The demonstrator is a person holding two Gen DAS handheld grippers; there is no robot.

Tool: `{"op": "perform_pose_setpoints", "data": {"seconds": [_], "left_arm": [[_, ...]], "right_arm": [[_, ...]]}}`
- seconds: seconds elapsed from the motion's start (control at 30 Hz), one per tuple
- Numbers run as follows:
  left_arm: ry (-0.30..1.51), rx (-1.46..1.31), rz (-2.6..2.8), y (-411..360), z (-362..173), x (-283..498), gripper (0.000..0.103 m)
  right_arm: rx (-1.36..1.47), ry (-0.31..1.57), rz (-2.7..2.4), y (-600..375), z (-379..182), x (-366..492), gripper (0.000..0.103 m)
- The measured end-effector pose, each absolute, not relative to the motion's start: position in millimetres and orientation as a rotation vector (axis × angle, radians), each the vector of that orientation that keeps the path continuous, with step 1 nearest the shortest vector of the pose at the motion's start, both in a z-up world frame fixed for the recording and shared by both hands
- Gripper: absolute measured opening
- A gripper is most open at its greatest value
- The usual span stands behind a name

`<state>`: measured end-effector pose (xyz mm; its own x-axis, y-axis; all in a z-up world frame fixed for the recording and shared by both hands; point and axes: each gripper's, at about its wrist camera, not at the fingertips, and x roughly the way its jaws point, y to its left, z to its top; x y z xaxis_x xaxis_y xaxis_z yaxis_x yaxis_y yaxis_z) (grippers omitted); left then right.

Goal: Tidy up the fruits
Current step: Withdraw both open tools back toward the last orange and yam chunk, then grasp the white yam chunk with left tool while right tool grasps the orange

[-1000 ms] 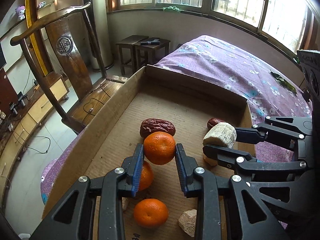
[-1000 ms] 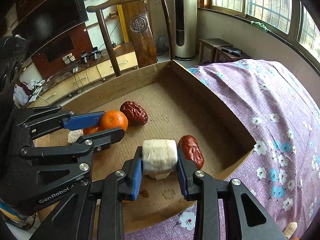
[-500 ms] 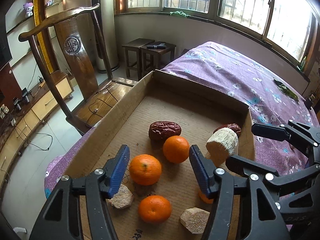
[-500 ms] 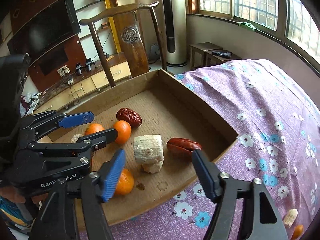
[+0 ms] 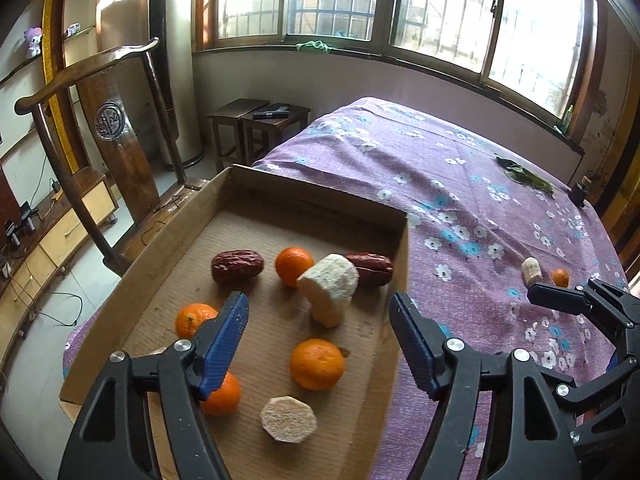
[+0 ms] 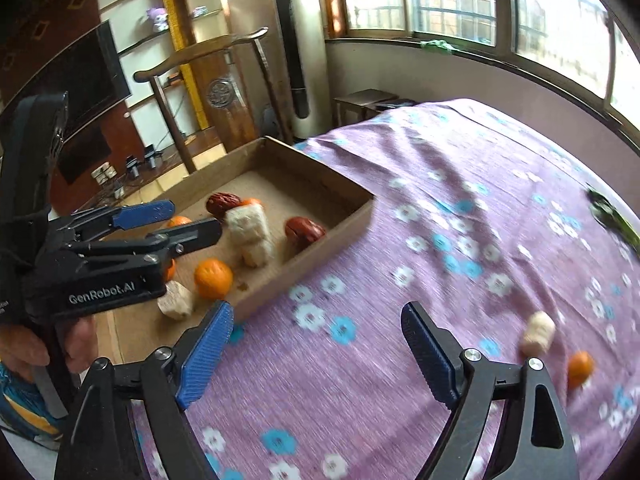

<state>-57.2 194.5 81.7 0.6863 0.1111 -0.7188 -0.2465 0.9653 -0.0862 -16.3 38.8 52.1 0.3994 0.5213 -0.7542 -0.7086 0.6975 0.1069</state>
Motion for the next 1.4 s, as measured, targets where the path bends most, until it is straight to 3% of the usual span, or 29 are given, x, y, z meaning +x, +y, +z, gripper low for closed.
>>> {"op": "perform_pose_setpoints", "data": {"seconds": [0.63,1.3,1.37,1.4], "left_arm": [[0.867,-0.107,-0.052,63,68,-5,0.074],[0.990,-0.030,-0.167,-26,26,99,0.074],[1.000,-0.016,-0.176,-28,20,101,0.072],[1.001,-0.011,-0.177,-29,18,102,0.062]], "right_arm": [[-0.132,0.923,0.432,-123,40,-2,0.094],[-0.098,0.977,0.390,-168,29,41,0.094],[-0.100,0.986,0.393,-168,26,44,0.094],[-0.099,0.991,0.395,-167,25,46,0.094]]}}
